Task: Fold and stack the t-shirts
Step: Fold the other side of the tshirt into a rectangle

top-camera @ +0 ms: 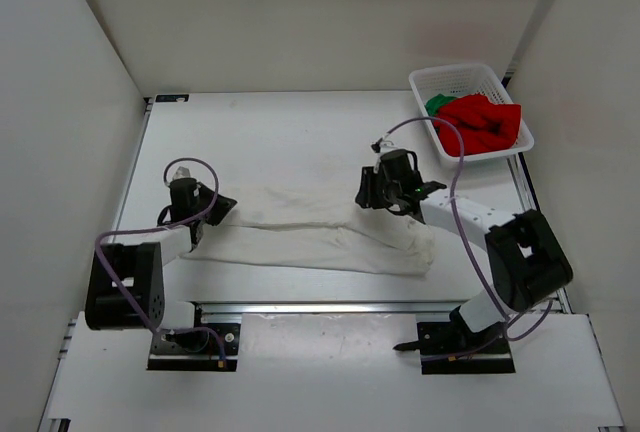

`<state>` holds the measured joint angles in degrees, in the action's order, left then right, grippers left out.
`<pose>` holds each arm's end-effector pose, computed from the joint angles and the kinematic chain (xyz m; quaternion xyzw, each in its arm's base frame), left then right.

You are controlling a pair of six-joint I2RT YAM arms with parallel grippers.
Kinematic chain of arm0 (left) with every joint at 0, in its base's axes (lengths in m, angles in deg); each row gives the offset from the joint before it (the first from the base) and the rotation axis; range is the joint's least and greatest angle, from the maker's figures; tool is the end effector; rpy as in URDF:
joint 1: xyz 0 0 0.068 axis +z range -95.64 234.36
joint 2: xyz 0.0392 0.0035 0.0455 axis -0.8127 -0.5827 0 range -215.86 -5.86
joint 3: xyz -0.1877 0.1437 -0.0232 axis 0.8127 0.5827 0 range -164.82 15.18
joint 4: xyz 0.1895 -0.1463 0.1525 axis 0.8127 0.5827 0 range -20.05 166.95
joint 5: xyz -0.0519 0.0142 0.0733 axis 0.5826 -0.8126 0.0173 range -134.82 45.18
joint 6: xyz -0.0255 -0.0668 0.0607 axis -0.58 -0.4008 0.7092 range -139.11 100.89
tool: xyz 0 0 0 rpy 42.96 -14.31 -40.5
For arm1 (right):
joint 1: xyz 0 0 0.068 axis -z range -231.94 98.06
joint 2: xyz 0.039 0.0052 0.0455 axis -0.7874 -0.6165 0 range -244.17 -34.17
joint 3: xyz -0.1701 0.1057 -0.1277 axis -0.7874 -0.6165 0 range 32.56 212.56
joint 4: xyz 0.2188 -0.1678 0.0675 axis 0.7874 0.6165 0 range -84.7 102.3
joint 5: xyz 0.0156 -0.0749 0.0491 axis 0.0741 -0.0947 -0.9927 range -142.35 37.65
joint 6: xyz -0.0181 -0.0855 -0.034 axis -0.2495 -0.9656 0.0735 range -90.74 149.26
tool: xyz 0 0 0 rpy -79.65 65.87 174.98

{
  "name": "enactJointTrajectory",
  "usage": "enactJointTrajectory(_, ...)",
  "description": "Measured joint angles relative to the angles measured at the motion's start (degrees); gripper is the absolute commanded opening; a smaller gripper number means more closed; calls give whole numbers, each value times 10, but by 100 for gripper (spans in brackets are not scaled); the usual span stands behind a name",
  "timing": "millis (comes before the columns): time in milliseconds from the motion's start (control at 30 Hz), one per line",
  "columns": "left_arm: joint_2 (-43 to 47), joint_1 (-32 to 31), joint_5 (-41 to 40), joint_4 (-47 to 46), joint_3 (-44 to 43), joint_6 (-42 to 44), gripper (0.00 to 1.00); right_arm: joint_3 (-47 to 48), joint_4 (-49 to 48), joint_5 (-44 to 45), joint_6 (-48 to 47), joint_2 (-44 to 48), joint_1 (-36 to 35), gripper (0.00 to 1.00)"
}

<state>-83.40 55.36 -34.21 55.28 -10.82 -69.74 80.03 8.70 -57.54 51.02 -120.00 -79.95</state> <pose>0.3111 -0.0102 0.0681 -0.3506 0.8197 -0.2619 0.3695 0.3225 0.1803 0.1151 -0.0682 0.9094 0.2093 0.3529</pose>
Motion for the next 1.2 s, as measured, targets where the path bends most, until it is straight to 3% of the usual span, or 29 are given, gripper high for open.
enactJointTrajectory(133, -28, 3, 10, 3, 6, -3, 5, 54, 0, 3, -17, -59, -18, 34)
enactJointTrajectory(433, 0, 21, 18, 8, 39, -2, 4, 86, 36, 61, -45, -120, -39, 36)
enactJointTrajectory(667, 83, 64, 26, 45, 78, 21, 2, 97, 51, 105, -57, -124, -49, 35)
enactJointTrajectory(767, 135, 83, 28, 80, 90, 36, 4, 97, 52, 103, -57, -124, -49, 29)
enactJointTrajectory(833, 184, 87, 27, 107, 94, 51, 5, 97, 52, 101, -56, -124, -49, 18)
enactJointTrajectory(967, 250, 83, 20, 124, 95, 68, 5, 93, 52, 100, -53, -123, -49, 6)
enactJointTrajectory(1067, 223, 43, -2, 132, 72, 73, 5, 86, 56, 102, -50, -114, -52, 3)
enactJointTrajectory(1200, 113, -40, -29, 125, 0, 78, 5, 63, 66, 106, -38, -72, -70, 0)
